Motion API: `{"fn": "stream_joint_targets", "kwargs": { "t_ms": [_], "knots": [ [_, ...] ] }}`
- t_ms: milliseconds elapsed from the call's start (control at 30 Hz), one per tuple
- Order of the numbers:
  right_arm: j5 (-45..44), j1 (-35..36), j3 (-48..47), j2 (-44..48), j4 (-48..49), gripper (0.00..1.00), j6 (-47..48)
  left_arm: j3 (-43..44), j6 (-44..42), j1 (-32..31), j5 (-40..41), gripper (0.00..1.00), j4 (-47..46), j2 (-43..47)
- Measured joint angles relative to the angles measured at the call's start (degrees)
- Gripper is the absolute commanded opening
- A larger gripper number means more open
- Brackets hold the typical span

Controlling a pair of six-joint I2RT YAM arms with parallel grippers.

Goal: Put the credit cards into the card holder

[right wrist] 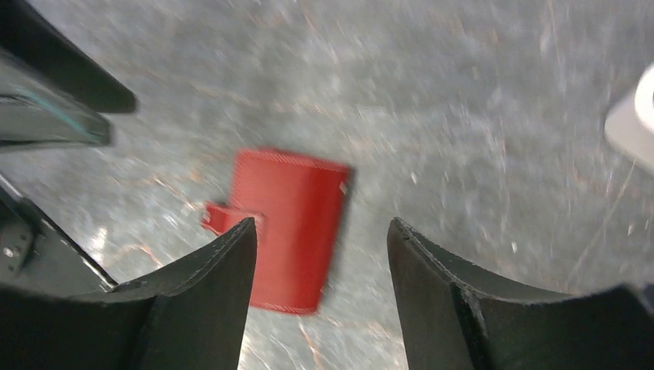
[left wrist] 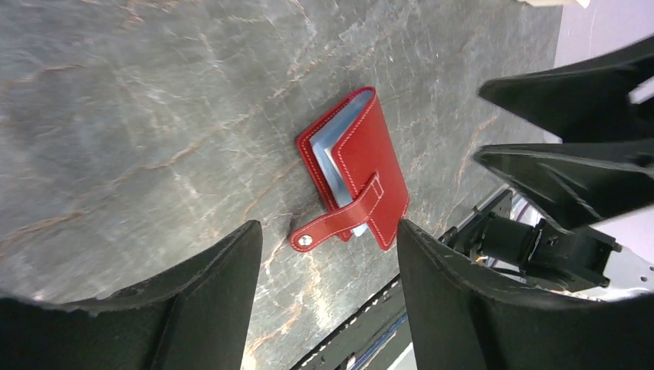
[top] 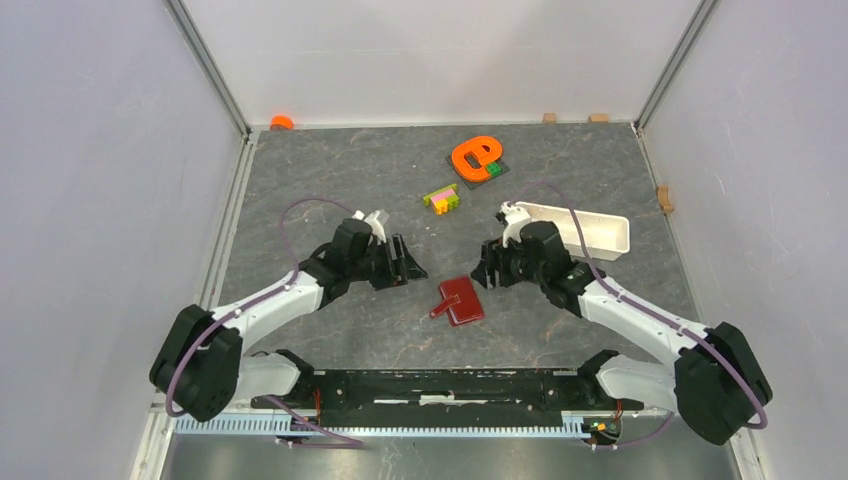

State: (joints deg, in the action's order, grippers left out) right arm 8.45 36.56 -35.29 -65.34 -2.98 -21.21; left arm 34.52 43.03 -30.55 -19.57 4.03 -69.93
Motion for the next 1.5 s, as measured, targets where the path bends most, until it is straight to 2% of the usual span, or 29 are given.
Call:
{"fn": "stream_joint_targets", "kwargs": {
  "t_ms": [233,367,633,833,933,1300,1433,1500],
  "knots": [
    [12.72,-9.01,9.84,-2.54,0.11,0.64,-0.15,0.02,3.56,-5.92,0.24,0.77,-6.56,-7.61],
    [20.37,-12.09,13.25,-4.22,5.70,0.59,-2.32,0.42,4.48,-7.87,0.22,0.75,-9.40,-12.20],
    [30.77,-13.84,18.34,-11.72,20.06,0.51,-9.68,0.92,5.35,-8.83,0.00,0.67,-13.64,-19.02],
    [34.47,-13.79,21.07,-15.21,28.96,0.50,-14.93,0.92,6.05,-9.27,-1.42,0.64,-18.23,-21.66],
    [35.28,-13.38,21.44,-17.03,32.17,0.50,-16.79,0.85,6.43,-9.44,-2.32,0.58,-20.31,-22.80],
    [35.58,-9.27,21.44,-23.78,43.41,0.52,-23.96,-4.37,7.78,-9.31,-2.95,0.28,-28.20,-23.96],
    [34.97,-8.00,21.44,-25.92,47.15,0.52,-26.60,-5.53,8.33,-9.31,-2.95,0.20,-30.77,-24.48],
    [34.51,-7.30,21.44,-26.88,48.83,0.49,-27.58,-5.92,8.37,-9.31,-2.86,0.20,-31.50,-24.48]
  ]
}}
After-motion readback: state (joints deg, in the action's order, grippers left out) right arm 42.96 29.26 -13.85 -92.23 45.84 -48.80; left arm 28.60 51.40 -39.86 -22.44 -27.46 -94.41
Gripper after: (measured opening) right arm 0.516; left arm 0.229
